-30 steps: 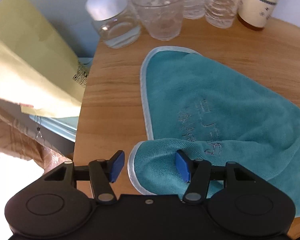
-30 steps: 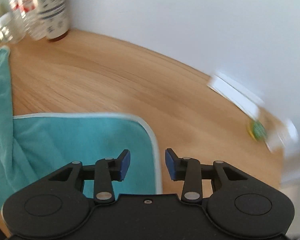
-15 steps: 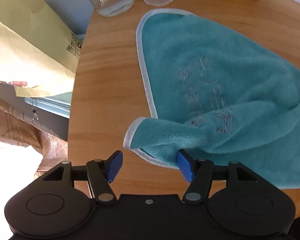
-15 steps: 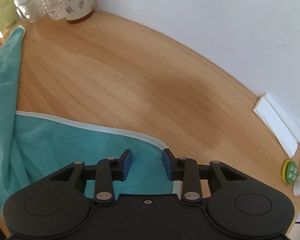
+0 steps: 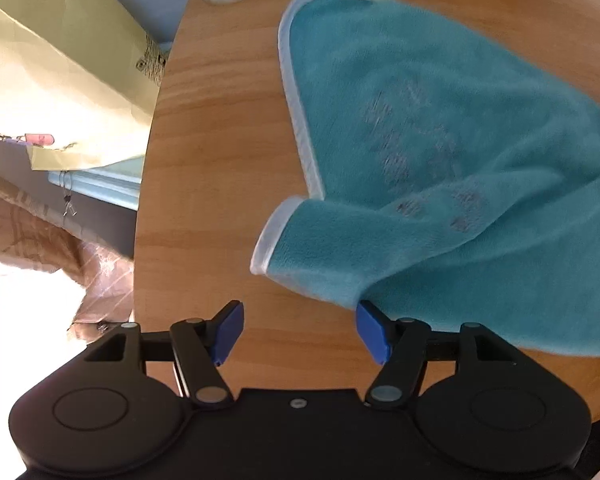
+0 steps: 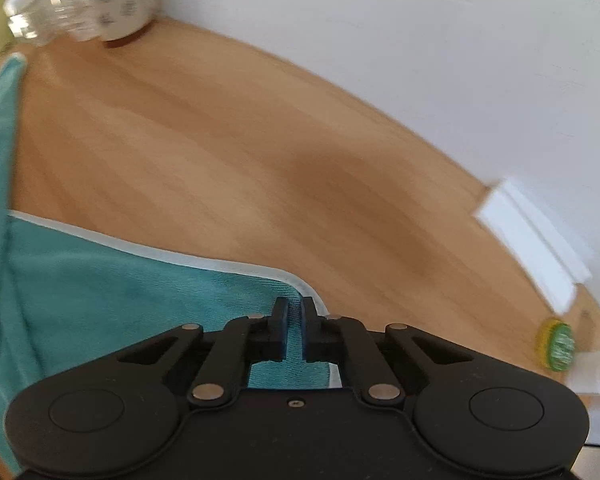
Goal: Fold towel
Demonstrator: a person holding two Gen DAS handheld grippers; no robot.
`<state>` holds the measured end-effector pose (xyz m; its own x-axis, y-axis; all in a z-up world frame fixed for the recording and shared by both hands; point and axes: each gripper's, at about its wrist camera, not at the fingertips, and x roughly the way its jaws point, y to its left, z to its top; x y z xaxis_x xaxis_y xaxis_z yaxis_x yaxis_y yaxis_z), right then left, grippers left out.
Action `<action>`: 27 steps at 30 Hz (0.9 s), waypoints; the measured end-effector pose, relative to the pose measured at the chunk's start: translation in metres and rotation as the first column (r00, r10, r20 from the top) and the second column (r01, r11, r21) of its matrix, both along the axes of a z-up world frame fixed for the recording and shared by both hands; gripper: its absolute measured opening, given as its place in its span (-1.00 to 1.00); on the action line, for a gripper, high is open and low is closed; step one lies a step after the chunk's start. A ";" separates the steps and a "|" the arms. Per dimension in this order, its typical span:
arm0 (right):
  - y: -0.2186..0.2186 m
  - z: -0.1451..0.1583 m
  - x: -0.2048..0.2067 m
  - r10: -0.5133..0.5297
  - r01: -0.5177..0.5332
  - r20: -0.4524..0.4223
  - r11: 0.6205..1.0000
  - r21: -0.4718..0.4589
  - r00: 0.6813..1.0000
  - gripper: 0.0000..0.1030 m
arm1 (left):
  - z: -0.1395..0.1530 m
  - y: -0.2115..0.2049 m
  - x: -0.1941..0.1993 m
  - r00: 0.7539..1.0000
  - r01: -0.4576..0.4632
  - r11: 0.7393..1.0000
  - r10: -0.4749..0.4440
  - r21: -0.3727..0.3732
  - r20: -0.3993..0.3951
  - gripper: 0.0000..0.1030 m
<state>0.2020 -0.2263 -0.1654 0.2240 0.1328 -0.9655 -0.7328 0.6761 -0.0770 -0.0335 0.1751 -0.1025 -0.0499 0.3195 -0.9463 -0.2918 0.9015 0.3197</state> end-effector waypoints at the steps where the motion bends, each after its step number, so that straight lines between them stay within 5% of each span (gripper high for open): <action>1: -0.002 -0.002 0.003 -0.013 0.014 0.029 0.999 -0.034 1.000 -0.89 | 0.000 0.000 -0.001 1.000 -0.006 1.000 0.006 -0.004 0.001 0.29; 14: -0.032 -0.014 0.035 -0.119 0.161 0.185 0.959 -0.233 0.976 -0.91 | 0.001 0.004 0.002 0.999 -0.051 0.999 0.051 -0.016 -0.011 0.29; 20: -0.041 -0.015 0.034 -0.139 0.187 0.196 0.949 -0.253 0.971 -0.91 | 0.037 -0.002 0.019 0.974 -0.007 0.995 0.030 -0.103 0.226 0.30; 27: -0.022 -0.001 0.021 -0.102 0.155 0.235 0.964 -0.218 0.967 -0.89 | 0.013 -0.014 0.045 0.976 0.076 0.992 -0.053 -0.100 0.213 0.29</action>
<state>0.2233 -0.2486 -0.1659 0.4343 -0.1334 -0.8909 -0.5879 0.7073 -0.3925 0.0117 0.1616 -0.0893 0.1705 0.2122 -0.9622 -0.2822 0.9462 0.1586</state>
